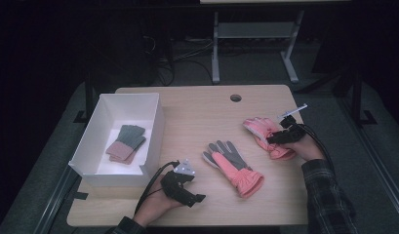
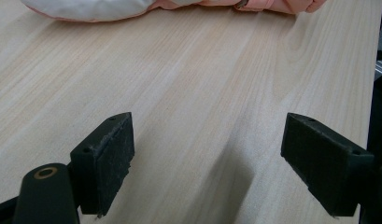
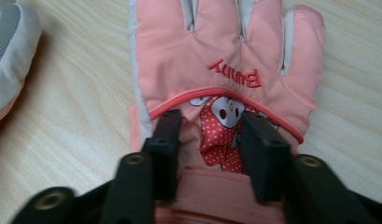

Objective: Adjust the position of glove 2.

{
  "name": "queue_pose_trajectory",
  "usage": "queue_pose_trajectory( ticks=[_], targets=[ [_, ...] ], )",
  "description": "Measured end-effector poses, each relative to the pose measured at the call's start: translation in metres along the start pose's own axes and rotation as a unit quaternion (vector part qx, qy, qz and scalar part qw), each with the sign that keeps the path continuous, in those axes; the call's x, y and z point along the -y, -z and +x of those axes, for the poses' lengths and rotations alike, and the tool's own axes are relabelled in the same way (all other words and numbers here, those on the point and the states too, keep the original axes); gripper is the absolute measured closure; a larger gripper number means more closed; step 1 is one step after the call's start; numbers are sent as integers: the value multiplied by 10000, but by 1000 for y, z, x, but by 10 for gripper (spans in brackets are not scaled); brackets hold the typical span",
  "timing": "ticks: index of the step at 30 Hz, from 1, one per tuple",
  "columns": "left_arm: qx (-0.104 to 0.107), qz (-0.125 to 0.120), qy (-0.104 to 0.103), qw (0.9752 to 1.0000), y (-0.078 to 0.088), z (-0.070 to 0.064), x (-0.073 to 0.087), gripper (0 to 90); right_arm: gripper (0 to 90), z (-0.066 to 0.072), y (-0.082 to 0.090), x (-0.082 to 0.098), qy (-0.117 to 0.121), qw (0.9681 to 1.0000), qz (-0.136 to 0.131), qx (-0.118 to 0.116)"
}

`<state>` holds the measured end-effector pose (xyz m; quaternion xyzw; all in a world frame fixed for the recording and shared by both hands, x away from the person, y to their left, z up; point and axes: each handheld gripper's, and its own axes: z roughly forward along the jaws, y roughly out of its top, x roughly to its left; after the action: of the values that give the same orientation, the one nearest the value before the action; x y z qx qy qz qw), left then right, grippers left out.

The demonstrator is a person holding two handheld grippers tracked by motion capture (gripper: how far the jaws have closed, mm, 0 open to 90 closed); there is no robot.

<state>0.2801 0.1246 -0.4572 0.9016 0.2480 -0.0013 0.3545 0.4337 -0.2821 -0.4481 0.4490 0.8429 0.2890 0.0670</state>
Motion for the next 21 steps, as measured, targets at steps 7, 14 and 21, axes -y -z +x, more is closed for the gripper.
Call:
queue_pose_trajectory(
  ticks=[7, 14, 21],
  targets=[
    [-32, -53, 20, 10000, 0, 0, 1, 175, 851, 1, 5, 4, -76, 9997, -229, 11],
    [-44, -101, 57, 9999, 1, 0, 0, 174, 876, -2, 15, 5, -198, 9989, -405, -129],
    [-56, -130, 42, 9999, 1, 1, 0, 173, 877, 5, 31, 5, -207, 9981, -536, -214]
  ],
)
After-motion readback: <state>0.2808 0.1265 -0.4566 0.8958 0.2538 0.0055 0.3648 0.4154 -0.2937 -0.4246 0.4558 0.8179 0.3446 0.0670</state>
